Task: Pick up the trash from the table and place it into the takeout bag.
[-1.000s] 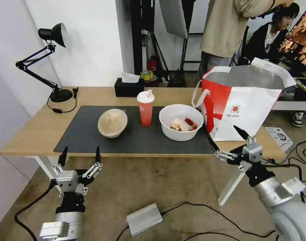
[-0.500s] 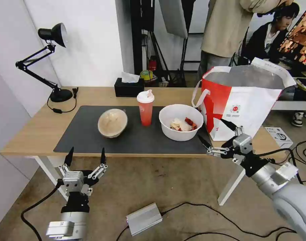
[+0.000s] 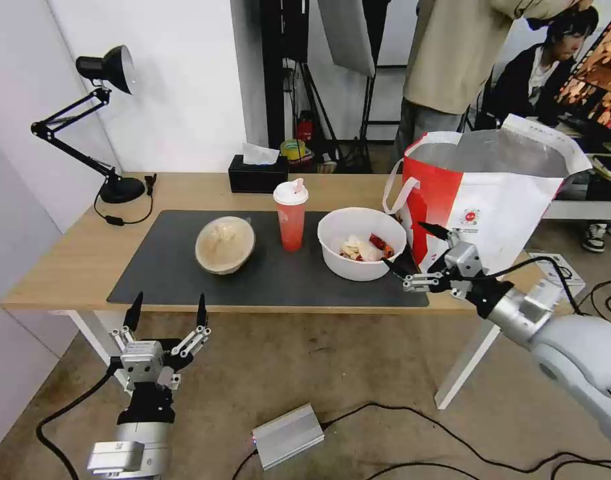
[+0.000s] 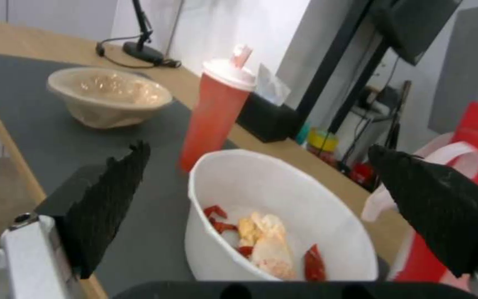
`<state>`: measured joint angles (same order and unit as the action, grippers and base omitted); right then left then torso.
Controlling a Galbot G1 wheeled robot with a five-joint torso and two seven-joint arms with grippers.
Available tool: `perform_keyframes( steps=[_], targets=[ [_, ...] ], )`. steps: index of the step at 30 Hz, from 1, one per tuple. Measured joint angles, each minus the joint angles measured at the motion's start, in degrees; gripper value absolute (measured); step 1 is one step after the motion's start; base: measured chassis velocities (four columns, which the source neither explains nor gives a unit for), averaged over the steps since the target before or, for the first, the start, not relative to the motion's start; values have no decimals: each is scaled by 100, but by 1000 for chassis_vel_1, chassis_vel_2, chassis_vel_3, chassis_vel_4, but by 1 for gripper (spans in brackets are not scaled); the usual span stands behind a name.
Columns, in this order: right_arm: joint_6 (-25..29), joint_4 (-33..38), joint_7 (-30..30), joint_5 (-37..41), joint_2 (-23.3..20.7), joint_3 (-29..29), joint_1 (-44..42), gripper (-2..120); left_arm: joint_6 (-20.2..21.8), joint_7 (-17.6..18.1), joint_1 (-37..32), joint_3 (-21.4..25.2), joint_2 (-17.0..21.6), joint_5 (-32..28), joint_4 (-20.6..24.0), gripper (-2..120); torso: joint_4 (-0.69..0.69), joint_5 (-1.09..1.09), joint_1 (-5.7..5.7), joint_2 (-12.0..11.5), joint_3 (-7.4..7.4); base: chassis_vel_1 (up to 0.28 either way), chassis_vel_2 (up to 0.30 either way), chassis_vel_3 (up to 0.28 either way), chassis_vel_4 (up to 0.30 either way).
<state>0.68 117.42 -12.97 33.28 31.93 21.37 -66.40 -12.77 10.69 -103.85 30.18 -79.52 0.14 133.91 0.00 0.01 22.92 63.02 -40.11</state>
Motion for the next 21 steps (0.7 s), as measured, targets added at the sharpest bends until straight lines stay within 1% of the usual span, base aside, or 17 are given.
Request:
perform_keyframes(
  steps=[1,4,6,10,12,14,15,18,21],
  targets=[
    [0,0,0,0,0,0,0,100,0,0,0,0,0,0,0,100,0,0,0,0,0,0,0,0,0],
    [-29,-165,-92,-1,-30,-361,341,100,-61,-27,14,21,16,-8,-42,100,0,0,0,0,0,0,0,0,0],
    [-51,-197,-114,6,-43,-440,421,100,-65,-31,16,25,20,-13,-57,100,0,-1,0,0,0,0,0,0,0],
    [-310,-282,-275,159,-143,-843,877,100,-85,-39,40,40,23,-41,-113,100,0,-1,0,0,0,0,0,0,0],
    [-384,-303,-318,183,-151,-954,1000,100,-92,-58,46,41,19,-51,-124,100,0,-2,0,0,1,0,0,0,0],
    [-524,-385,-501,221,-149,-1112,1195,100,-103,-78,55,42,7,-63,-144,100,0,-1,0,0,1,0,0,0,0],
    [-524,-385,-501,221,-149,-1112,1195,100,-103,-78,55,42,7,-63,-144,100,0,-1,0,0,1,0,0,0,0],
    [-684,-620,-776,224,-74,-1370,1556,100,-106,-100,62,54,-2,-78,-156,100,0,0,0,0,0,0,0,0,0],
    [-732,-754,-906,225,-31,-1542,1783,100,-128,-146,69,66,-1,-89,-187,100,0,-1,0,0,0,0,0,0,0]
  ],
)
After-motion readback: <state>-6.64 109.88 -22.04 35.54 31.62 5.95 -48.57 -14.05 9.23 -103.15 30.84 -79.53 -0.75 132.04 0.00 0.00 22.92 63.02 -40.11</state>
